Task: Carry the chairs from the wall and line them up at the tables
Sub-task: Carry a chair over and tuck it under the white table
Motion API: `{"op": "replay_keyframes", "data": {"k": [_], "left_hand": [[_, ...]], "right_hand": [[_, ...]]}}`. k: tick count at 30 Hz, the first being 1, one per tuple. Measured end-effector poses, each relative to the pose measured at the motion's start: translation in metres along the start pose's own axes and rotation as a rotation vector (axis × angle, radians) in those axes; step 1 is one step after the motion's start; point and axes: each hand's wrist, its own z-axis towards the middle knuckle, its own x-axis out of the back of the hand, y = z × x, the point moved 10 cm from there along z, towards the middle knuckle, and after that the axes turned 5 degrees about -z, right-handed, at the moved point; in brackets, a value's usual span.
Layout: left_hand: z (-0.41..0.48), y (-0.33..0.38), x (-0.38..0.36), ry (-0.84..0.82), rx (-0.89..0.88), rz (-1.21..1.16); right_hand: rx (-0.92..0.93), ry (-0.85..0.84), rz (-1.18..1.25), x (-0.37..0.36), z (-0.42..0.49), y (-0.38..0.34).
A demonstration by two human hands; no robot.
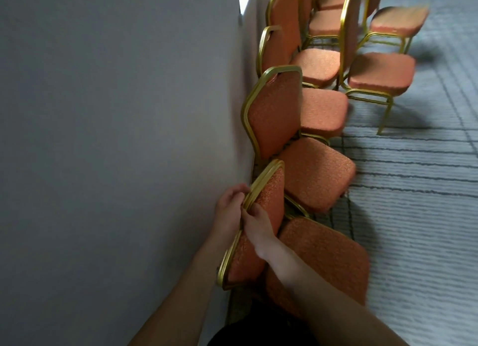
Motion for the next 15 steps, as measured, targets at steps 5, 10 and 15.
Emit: {"op": "replay_keyframes", "data": {"k": [5,10,15], "left_hand": [[-0.038,0.011,-0.063,-0.205,-0.146,0.198],[-0.089,0.027,-0.136,-0.497,-0.301,0.322],[-0.139,0.023,-0.214,-0.768,-0.441,0.532]], "right_hand": [[0.028,0.243,-0.011,0.07,-0.039,0.009],[0.092,0.461,0.019,0.14,-0.094,0.01],[0.088,0.627,-0.007,0.203,-0.14,0.02]]}}
